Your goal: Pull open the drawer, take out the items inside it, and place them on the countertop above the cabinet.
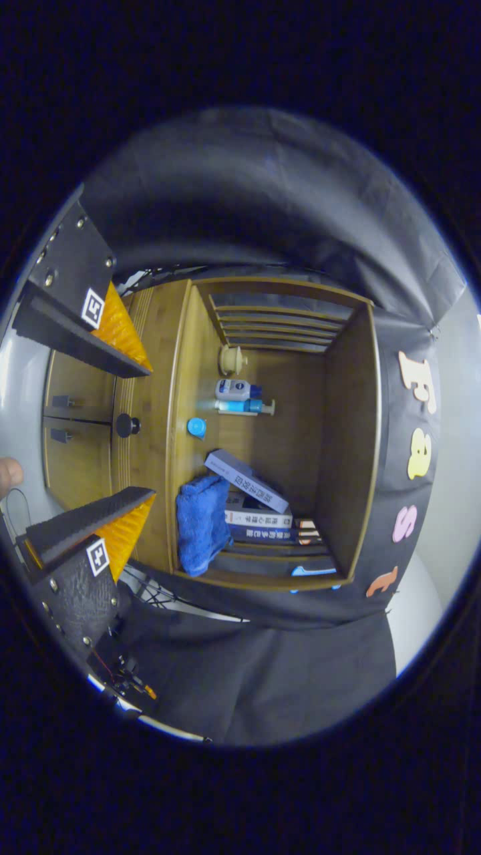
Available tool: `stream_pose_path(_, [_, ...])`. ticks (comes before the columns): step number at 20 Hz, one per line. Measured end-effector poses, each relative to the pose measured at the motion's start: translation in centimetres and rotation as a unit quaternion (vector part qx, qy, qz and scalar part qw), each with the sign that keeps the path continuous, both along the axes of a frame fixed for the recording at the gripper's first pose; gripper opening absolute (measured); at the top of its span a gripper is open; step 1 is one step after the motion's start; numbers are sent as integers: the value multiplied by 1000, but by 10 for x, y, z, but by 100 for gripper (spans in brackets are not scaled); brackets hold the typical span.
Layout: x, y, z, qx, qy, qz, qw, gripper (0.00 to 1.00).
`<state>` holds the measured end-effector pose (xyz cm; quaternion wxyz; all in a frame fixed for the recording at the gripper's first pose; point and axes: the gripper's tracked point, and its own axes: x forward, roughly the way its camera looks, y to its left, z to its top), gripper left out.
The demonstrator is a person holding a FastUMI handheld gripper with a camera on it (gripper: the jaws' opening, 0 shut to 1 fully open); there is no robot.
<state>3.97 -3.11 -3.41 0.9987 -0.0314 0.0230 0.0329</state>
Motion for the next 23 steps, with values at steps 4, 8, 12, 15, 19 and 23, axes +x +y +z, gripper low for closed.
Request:
stream_pose_path(4, [-35,-20,39,26,-2,0,1000,98])
stream_pose_path(8, [-48,-28,57,51,-10,8,999,98])
stream_pose_path(12, [-43,-46,57,38,-22,-7,999,98])
stream_pose_path(15, [-48,-53,62,71,-24,-26,997,99])
stream_pose_path(19, [-56,-58,84,53,-41,-19,998,99])
stream_pose_path(23, [-54,-52,84,48,-23,17,998,99])
